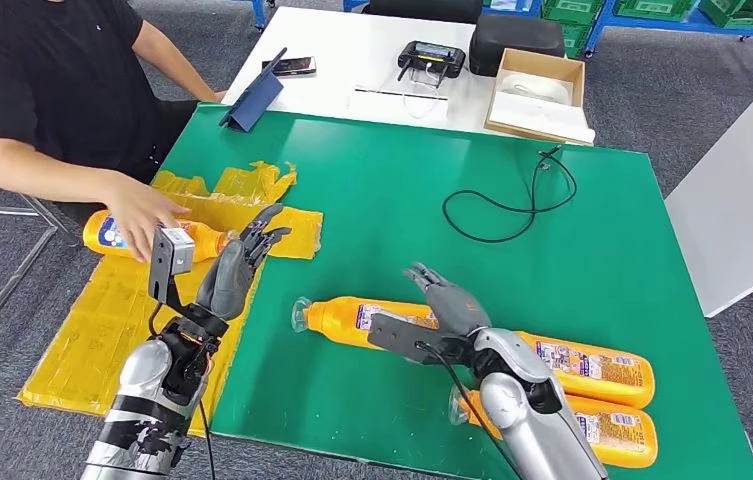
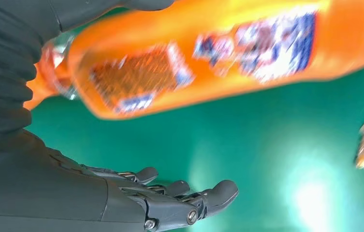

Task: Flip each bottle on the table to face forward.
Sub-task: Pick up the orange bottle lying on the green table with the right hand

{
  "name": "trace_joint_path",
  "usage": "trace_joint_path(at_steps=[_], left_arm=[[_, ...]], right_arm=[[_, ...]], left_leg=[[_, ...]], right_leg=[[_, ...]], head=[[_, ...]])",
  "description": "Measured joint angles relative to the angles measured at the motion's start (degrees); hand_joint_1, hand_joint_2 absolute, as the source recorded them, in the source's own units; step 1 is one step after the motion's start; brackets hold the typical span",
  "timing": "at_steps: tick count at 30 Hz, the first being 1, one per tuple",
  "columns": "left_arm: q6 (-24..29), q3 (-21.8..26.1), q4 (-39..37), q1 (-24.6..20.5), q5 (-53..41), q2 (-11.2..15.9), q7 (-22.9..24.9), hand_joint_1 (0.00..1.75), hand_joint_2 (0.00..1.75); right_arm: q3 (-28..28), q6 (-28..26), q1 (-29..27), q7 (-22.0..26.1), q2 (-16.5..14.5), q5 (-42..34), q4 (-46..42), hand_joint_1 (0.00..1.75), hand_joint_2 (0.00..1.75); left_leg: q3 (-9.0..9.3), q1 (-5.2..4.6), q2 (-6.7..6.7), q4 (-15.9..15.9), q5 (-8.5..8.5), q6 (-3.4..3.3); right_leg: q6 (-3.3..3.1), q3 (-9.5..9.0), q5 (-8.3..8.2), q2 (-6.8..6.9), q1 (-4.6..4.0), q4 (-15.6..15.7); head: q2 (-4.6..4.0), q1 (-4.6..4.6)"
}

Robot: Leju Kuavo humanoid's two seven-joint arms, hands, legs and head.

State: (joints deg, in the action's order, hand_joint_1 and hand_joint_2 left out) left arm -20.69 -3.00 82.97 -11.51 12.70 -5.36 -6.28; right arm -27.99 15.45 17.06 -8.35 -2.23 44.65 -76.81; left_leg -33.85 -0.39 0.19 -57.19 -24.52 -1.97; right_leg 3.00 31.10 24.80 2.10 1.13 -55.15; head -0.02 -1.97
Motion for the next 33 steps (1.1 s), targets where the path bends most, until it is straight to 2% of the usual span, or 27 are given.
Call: trace_joint_path(at_steps=[8,14,18,22,33], left_arm=[[0.85,-0.59,-0.19,-1.36,0.56,0.05,0.29,0.0,0.0],[1.76,-1.57,-1.07,-2.95,0.76,-0.07,1.29,0.0,0.0],[3.05,-2.68,-1.37,-5.01,1.28,-0.62,3.04,0.0,0.0],[3.55,-4.02,-1.8,-6.43,2.02,-0.95,3.37,0.0,0.0],[4.03,-4.84,-2.9,-7.8,2.91,-1.39,3.37,0.0,0.0]], right_arm=[[-4.37,0.4,2.8,-1.74,0.33,-1.24,4.22,0.0,1.75],[-6.99,1.21,5.35,-5.58,-0.11,2.95,9.73,0.0,1.75],[-7.82,3.1,7.45,-8.83,-2.05,7.52,13.6,0.33,1.75],[-7.68,4.13,8.33,-8.3,-3.42,10.72,18.16,1.73,1.75],[-6.41,3.81,9.02,-6.67,-5.18,13.2,23.25,1.75,1.75]], left_leg=[[0.0,-0.01,-0.02,-0.01,0.03,-0.03],[-0.06,-0.01,-0.02,-0.01,0.04,-0.01],[-0.05,0.0,-0.03,-0.01,0.07,0.03],[-0.06,0.0,-0.08,-0.01,0.08,0.03],[0.18,0.0,-0.03,-0.01,0.08,0.04]], right_leg=[[0.0,0.0,0.0,0.0,0.01,0.0],[0.0,0.05,-0.01,0.0,0.0,-0.01],[0.01,0.06,-0.01,0.0,0.0,-0.03],[0.01,0.05,-0.01,0.06,0.0,-0.04],[-0.02,-0.04,-0.03,-0.01,0.0,-0.03]], head=[[0.0,0.01],[0.0,0.01],[0.0,-0.01],[0.0,0.02],[0.01,0.01]])
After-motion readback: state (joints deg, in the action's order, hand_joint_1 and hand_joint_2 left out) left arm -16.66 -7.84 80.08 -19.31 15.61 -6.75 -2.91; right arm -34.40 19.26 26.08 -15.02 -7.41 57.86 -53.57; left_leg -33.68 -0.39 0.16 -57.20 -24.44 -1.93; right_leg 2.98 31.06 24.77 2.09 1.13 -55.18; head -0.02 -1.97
